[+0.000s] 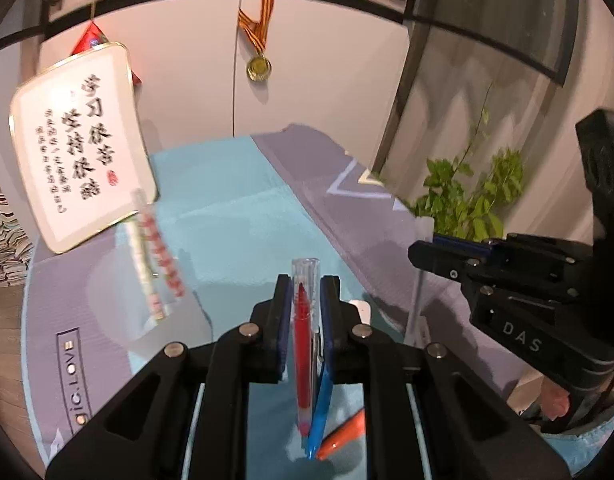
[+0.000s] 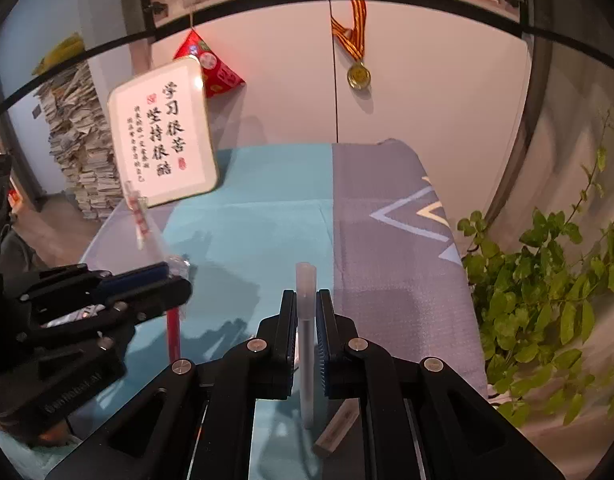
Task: Organize stationery
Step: 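Lift the held pens with left tool while right tool lifts the gel pen toward the cup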
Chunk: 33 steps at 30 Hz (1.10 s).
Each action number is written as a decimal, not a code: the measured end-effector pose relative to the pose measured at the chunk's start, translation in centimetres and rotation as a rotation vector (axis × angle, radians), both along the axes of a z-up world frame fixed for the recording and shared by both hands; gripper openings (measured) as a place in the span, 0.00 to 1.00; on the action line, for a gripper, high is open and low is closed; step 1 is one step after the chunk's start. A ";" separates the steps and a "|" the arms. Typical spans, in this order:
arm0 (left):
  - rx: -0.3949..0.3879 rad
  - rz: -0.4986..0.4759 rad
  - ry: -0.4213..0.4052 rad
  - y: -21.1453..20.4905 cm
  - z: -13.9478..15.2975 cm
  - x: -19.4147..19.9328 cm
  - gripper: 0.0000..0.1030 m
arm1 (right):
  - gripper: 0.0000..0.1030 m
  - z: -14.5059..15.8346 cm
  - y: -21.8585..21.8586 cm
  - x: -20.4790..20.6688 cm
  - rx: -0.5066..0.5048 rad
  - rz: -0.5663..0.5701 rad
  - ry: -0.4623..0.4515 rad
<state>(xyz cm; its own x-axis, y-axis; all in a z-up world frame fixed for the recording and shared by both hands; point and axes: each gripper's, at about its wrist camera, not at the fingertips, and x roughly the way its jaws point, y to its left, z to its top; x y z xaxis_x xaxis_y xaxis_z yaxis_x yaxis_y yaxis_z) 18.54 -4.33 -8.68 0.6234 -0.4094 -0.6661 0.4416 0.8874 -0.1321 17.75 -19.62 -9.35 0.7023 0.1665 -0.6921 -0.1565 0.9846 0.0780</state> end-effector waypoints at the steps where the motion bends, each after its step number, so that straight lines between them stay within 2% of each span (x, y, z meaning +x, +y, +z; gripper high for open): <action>1: -0.010 0.001 -0.012 0.3 0.5 -0.4 0.12 | 0.10 0.3 0.1 -0.5 -0.001 0.001 -0.011; 15: -0.090 0.059 -0.124 3.5 4.4 -3.2 0.12 | 0.10 3.4 2.0 -3.2 -0.027 0.014 -0.103; 20: -0.153 0.138 -0.169 5.9 7.0 -2.4 0.12 | 0.10 4.0 3.5 -3.3 -0.043 0.052 -0.118; 24: -0.173 0.204 -0.233 7.6 8.5 -2.0 0.12 | 0.10 4.0 4.2 -3.3 -0.051 0.061 -0.113; 29: -0.208 0.267 -0.279 9.7 9.6 -1.1 0.12 | 0.10 4.5 5.0 -3.1 -0.077 0.061 -0.123; 33: -0.192 0.308 -0.313 10.7 9.5 0.0 0.12 | 0.10 4.9 6.0 -3.0 -0.096 0.067 -0.129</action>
<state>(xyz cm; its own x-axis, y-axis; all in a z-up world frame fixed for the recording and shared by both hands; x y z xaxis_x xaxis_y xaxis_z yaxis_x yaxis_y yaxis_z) 18.51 6.33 0.80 0.8936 -0.2715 -0.3575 0.2069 0.9558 -0.2088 14.77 -13.61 -4.48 0.7760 0.1533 -0.6119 -0.2247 0.9736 -0.0410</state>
